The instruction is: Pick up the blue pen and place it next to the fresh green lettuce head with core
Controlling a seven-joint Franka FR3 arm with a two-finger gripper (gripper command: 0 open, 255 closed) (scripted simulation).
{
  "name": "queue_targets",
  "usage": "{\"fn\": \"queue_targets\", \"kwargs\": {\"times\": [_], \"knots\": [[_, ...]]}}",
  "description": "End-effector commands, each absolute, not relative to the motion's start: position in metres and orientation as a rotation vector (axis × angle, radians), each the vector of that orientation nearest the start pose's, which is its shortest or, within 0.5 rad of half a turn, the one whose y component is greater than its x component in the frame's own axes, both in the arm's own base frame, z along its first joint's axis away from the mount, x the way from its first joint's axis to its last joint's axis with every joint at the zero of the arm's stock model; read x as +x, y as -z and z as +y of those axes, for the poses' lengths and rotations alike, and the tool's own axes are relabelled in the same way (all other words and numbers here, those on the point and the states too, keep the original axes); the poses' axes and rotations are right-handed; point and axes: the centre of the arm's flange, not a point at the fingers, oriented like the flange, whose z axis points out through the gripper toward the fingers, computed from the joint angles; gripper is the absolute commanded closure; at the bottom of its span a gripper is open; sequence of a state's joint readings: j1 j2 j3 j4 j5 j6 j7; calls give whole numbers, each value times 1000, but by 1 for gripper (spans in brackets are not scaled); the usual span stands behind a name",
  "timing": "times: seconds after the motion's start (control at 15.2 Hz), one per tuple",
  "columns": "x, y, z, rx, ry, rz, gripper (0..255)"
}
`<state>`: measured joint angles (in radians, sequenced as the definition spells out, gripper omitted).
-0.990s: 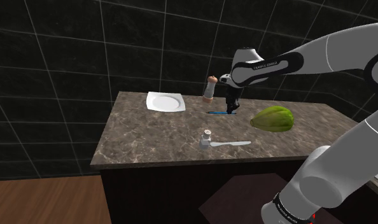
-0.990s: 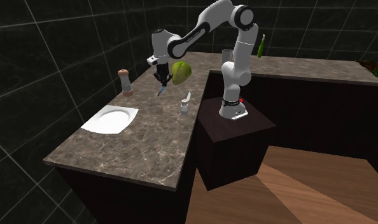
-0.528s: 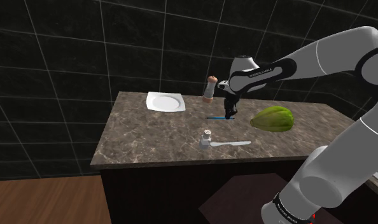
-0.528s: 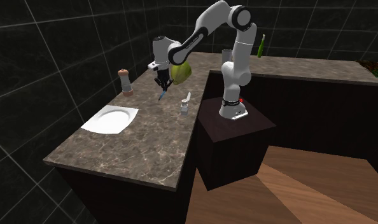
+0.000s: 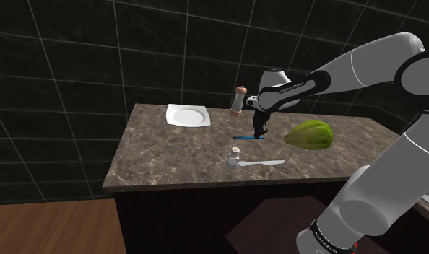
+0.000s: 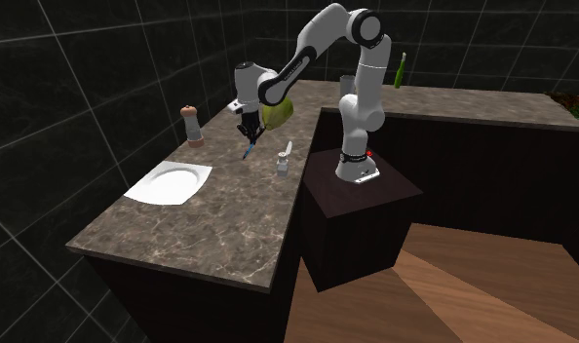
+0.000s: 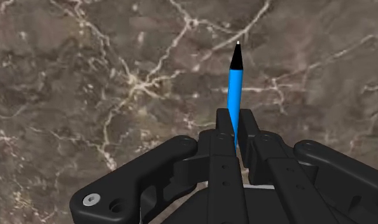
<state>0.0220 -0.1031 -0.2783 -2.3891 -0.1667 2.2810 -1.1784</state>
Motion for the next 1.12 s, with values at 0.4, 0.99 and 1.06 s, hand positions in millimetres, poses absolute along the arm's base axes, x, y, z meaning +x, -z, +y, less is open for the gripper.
{"fn": "queue_targets", "kwargs": {"times": [0.4, 0.99, 1.06], "knots": [[465, -357, -126, -2790, -112, -1584, 0], [466, -406, -121, -2790, -112, -1584, 0], [466, -406, -121, -2790, -112, -1584, 0]]}}
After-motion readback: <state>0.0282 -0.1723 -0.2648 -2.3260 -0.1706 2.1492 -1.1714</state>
